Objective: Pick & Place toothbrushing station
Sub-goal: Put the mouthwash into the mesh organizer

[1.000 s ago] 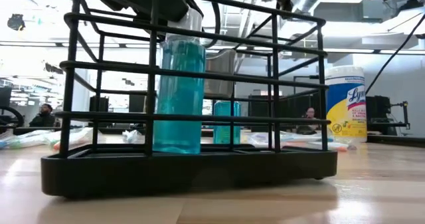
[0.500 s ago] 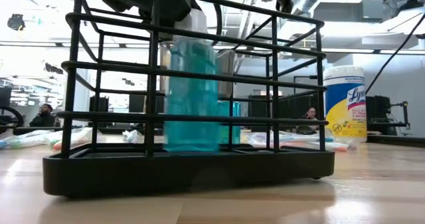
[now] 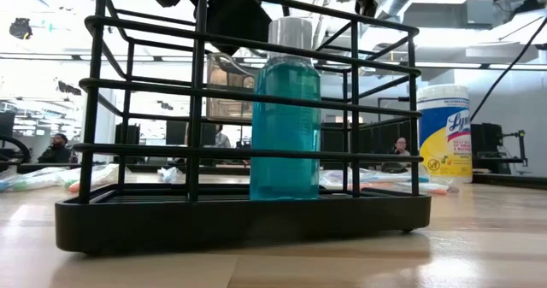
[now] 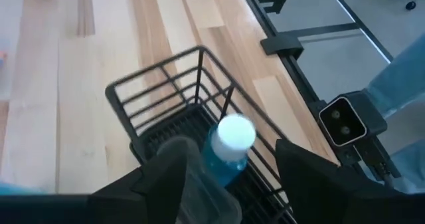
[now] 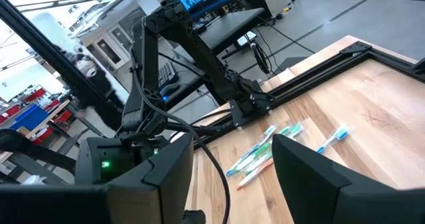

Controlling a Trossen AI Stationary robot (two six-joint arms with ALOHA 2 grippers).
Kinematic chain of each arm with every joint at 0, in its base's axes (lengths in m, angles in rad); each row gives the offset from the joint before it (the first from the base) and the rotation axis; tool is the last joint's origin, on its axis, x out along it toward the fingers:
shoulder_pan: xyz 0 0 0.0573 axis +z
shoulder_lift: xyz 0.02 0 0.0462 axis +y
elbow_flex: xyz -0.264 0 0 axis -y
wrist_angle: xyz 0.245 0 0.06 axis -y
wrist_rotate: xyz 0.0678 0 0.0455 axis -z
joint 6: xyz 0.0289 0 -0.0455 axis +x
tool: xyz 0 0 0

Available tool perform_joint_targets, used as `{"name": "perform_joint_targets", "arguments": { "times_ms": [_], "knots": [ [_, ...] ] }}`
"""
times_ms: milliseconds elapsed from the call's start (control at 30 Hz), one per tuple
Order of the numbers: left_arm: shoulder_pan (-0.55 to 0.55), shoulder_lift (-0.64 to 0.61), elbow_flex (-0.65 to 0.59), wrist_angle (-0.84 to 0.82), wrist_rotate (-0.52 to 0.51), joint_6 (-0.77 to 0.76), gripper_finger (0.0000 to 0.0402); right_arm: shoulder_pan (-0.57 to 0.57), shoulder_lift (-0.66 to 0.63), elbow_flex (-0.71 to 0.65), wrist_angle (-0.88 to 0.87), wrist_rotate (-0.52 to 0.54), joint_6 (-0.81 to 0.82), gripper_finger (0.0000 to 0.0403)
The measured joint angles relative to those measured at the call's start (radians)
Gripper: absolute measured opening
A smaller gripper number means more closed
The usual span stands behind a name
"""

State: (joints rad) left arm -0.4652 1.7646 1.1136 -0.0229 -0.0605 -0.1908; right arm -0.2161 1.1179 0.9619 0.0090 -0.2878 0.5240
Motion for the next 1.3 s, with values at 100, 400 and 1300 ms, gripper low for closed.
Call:
{"name": "perform_joint_targets", "arguments": {
  "times_ms": [100, 400, 1300],
  "knots": [
    [0.0, -0.023, 0.0, 0.011, -0.009, -0.002, 0.0207, 0.0, 0.0, 0.0, 0.001, 0.0, 0.0, 0.0196],
    [0.014, -0.213, 0.001, 0.0, -0.216, -0.024, 0.021, 0.002, 0.0, 0.0, 0.122, 0.032, -0.007, 0.0196],
    [0.225, -0.569, 0.001, -0.6, -0.387, -0.069, 0.0212, 0.195, 0.49, -0.009, -0.081, -0.081, -0.002, 0.021]
  ]
}}
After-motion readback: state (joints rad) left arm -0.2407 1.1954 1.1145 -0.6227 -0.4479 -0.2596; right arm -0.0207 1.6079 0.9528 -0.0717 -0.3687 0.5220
